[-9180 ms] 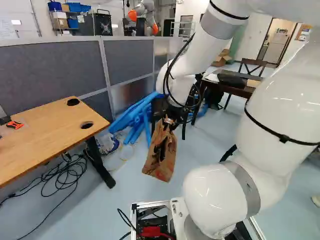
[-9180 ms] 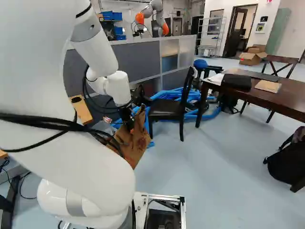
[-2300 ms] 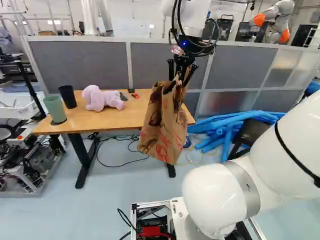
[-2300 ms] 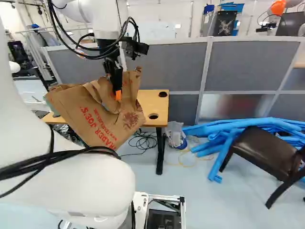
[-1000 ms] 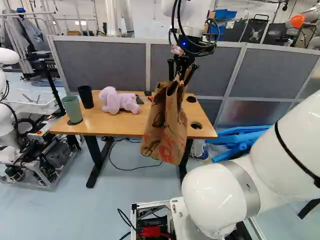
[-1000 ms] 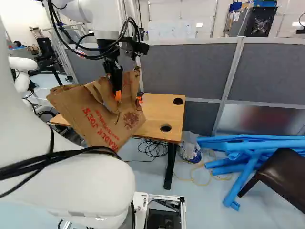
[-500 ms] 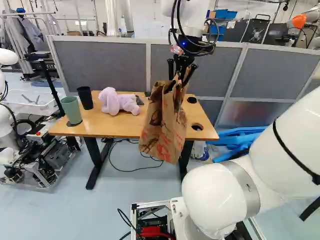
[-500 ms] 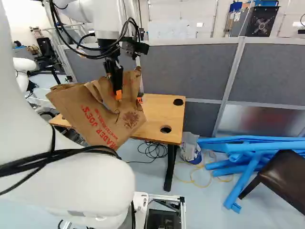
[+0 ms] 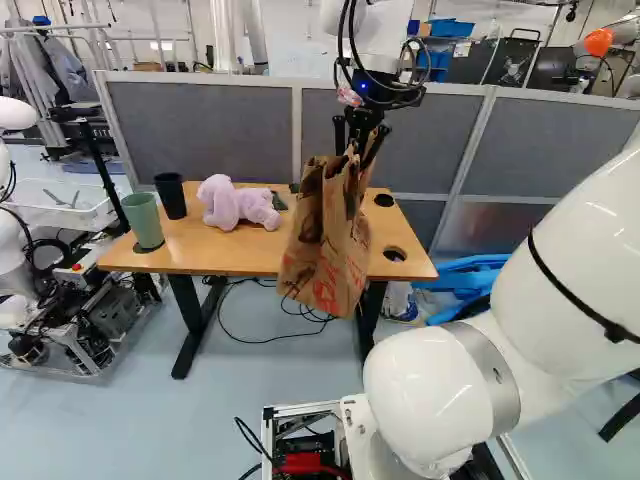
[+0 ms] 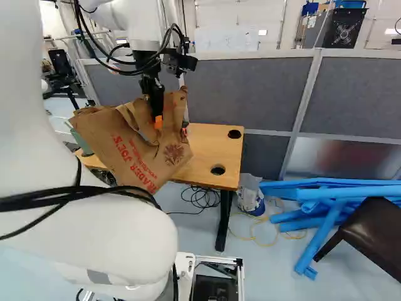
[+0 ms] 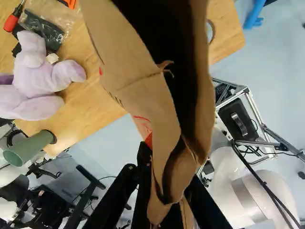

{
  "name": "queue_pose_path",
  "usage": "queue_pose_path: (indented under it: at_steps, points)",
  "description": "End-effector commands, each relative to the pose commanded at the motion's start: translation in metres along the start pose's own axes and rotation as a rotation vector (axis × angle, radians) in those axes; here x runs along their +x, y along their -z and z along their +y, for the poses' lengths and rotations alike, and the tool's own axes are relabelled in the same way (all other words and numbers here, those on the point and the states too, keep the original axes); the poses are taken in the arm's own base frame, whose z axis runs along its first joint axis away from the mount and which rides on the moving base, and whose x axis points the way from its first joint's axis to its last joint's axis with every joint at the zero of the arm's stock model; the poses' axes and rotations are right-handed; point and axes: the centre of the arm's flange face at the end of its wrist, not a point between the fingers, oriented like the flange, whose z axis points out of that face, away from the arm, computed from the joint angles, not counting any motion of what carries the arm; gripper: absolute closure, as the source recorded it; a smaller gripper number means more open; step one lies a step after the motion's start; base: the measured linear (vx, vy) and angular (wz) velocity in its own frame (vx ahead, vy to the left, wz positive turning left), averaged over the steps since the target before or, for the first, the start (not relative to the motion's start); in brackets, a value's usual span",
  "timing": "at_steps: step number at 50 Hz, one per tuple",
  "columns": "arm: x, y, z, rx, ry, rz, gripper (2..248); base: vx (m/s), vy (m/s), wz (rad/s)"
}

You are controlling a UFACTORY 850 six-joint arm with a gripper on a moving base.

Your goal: Pick up the bag on the ground and place it on the table

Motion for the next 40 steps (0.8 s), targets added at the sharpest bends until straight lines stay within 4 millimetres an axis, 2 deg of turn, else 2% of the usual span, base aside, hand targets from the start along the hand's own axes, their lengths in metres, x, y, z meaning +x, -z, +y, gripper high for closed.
queue_pose_path:
  at_steps: [22,40]
  points:
    - [0.007,0.031,-0.008,0.045,0.001,0.048,224,0.0,0.0,0.0]
    - [0.028,0.06,-0.017,0.084,-0.018,0.092,224,0.0,0.0,0.0]
